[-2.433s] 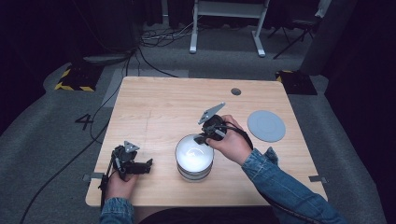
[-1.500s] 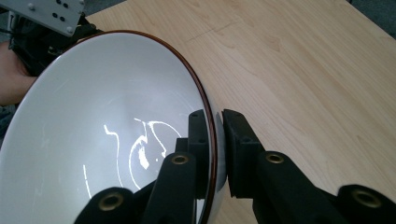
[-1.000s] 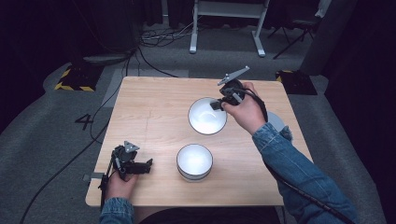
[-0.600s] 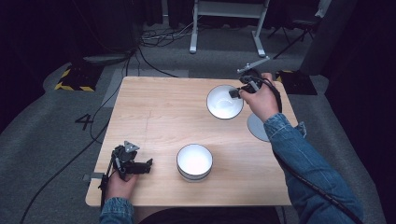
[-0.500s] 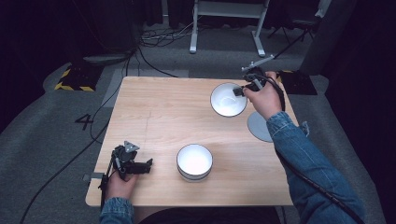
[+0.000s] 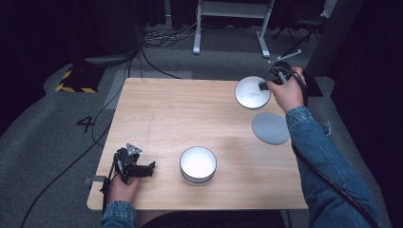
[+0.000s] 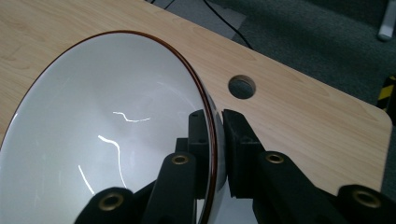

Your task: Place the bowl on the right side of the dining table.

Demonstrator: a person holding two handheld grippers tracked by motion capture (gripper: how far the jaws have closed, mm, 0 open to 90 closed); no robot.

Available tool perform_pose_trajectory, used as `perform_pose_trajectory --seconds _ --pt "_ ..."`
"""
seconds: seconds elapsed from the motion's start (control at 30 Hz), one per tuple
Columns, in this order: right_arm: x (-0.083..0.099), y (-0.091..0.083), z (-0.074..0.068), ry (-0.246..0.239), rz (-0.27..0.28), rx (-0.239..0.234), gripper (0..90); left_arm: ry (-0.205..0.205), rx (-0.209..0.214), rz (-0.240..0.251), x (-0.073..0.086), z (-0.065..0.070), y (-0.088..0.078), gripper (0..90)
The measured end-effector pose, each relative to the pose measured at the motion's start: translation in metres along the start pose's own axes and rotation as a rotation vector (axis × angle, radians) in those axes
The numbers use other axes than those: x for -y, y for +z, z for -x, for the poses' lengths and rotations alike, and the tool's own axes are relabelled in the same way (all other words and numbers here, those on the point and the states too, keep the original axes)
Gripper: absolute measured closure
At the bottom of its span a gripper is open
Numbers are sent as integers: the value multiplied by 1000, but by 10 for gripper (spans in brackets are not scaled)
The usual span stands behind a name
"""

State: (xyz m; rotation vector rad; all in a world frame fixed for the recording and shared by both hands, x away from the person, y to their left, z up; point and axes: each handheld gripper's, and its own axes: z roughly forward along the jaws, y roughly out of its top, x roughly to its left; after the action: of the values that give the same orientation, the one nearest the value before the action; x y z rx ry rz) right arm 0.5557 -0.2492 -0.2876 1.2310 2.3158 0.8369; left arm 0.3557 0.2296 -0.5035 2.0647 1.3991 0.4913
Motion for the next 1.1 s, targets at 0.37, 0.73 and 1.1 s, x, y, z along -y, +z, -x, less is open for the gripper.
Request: perform_pose_trajectory --seconds 0.37,0.73,1.1 --pt "14 -14 37 90 12 51 820 2 1 -1 0 0 0 14" --pt "29 -15 62 156 2 79 820 1 0 -1 0 0 0 14" --pt "49 -2 76 211 -36 95 820 3 1 -1 0 0 0 14"
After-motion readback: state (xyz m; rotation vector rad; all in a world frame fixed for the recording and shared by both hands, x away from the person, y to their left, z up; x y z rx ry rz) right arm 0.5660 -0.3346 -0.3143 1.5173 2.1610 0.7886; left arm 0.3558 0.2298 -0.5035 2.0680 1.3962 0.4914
